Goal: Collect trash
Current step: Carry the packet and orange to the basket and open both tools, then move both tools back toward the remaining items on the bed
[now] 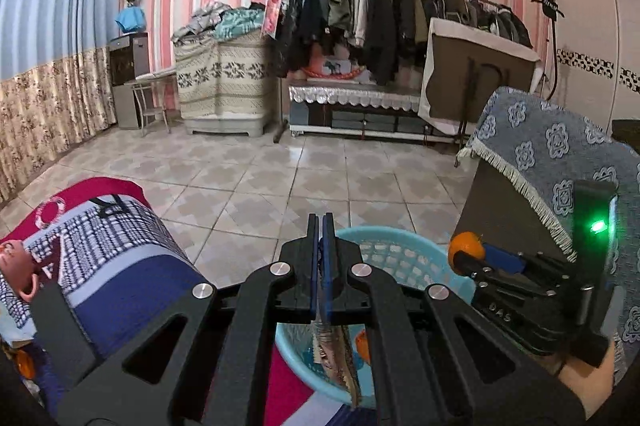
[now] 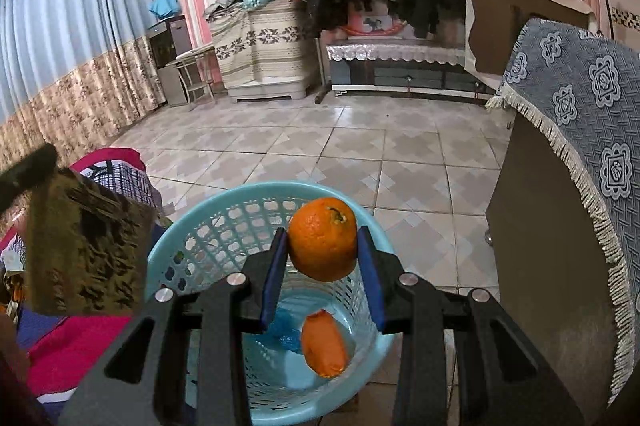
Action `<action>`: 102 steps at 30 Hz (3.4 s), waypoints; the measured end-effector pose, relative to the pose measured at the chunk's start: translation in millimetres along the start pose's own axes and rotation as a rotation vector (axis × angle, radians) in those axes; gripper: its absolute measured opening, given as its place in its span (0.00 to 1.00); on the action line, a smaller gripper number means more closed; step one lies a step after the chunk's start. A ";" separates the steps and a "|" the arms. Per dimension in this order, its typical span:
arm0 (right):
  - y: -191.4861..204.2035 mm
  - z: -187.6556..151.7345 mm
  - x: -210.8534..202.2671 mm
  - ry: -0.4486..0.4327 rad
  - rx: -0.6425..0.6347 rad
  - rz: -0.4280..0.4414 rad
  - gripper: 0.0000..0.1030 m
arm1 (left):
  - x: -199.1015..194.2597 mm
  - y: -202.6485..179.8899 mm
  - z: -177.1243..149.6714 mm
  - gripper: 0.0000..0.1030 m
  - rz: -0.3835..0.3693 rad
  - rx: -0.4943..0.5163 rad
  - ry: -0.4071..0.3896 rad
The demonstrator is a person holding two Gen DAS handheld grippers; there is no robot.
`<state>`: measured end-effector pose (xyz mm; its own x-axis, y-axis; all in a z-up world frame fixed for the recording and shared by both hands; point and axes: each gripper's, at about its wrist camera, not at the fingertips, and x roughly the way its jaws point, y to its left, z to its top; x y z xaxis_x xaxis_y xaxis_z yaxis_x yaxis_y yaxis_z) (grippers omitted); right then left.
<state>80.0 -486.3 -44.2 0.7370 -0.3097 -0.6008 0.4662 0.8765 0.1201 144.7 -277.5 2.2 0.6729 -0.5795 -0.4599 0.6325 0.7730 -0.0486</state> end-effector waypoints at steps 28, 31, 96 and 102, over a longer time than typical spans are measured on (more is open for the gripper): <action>57.2 -3.3 40.2 0.027 -0.034 -0.005 0.37 | -0.2 118.1 -50.1 0.88 0.316 -0.151 0.086; 68.0 -5.7 47.0 0.051 -0.061 -0.012 0.39 | -10.1 126.4 -52.5 0.88 0.336 -0.157 0.085; 348.2 -95.2 -58.5 0.003 -0.551 0.440 0.84 | -271.6 354.8 -206.2 0.94 0.814 -0.528 0.107; 369.7 -109.5 -58.1 0.035 -0.580 0.478 0.84 | -275.6 362.8 -218.0 0.94 0.833 -0.526 0.125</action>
<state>155.9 -103.8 -51.4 0.7739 0.1568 -0.6136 -0.2403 0.9691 -0.0553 105.0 218.9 -82.0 0.7608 0.2086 -0.6146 -0.2946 0.9548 -0.0406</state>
